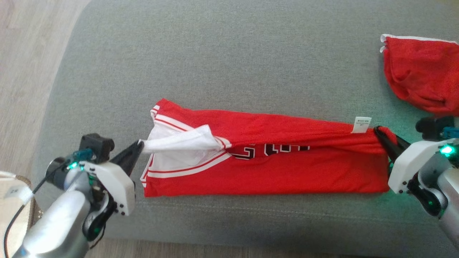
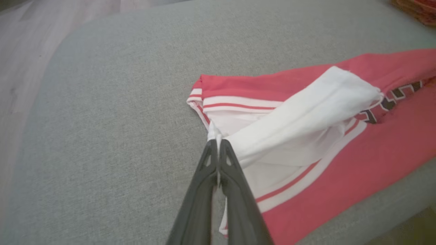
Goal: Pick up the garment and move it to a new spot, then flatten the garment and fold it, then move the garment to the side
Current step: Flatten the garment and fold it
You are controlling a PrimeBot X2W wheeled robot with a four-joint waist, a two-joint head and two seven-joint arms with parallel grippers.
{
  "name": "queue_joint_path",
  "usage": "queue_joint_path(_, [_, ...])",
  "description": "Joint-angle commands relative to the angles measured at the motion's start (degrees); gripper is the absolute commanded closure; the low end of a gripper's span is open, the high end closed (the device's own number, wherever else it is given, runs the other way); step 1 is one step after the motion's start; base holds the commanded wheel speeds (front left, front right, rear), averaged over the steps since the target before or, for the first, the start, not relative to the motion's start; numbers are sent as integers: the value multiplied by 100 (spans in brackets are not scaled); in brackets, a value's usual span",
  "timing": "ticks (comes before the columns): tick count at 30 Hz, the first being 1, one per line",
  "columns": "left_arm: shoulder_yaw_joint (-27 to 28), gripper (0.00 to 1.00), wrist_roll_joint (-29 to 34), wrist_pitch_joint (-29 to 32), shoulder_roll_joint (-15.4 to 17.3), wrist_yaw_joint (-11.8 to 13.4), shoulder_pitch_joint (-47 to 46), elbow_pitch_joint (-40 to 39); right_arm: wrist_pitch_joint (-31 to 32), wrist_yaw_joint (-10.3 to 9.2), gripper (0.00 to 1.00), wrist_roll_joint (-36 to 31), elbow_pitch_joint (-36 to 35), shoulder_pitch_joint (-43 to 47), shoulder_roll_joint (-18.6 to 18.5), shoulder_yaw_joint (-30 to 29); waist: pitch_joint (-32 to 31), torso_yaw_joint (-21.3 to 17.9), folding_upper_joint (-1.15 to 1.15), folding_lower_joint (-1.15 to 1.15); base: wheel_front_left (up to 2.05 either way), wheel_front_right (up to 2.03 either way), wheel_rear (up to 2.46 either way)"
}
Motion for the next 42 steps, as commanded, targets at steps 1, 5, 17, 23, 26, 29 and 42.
queue_joint_path(1, [182, 100, 59, 32, 291, 60, -140, -156, 94, -1, 100, 20, -195, 112, -251, 36, -15, -23, 0, 0, 0, 0, 0])
queue_joint_path(5, [103, 100, 84, 106, 313, 66, -71, -169, 348, -1, 100, 74, -340, 221, -312, 85, -32, -50, 0, 0, 0, 0, 0])
queue_joint_path(17, [7, 0, -85, 482, 382, 87, 99, -187, 715, -1, 0, 144, -702, 463, -426, -242, -189, -78, 0, 0, 0, 0, 0])
queue_joint_path(23, [138, 0, -288, 422, 336, 134, 130, -369, 370, -1, 0, -154, -633, 491, -201, -699, -286, -22, 0, 0, 0, 0, 0])
queue_joint_path(26, [280, 0, -303, 217, 342, 269, 96, -476, 166, -1, 0, -319, -654, 508, -17, -895, -352, -7, 0, 0, 0, 0, 0])
queue_joint_path(29, [514, 0, -396, -116, 268, 440, 71, -617, -75, -1, 0, -457, -709, 537, 174, -1115, -421, 4, 0, 0, 0, 0, 0])
queue_joint_path(42, [1749, 0, -660, -1474, -685, 1142, 459, -1398, -995, -1, 0, -1302, -1302, 1041, 1192, -2281, -752, 2, 0, 0, 0, 0, 0])
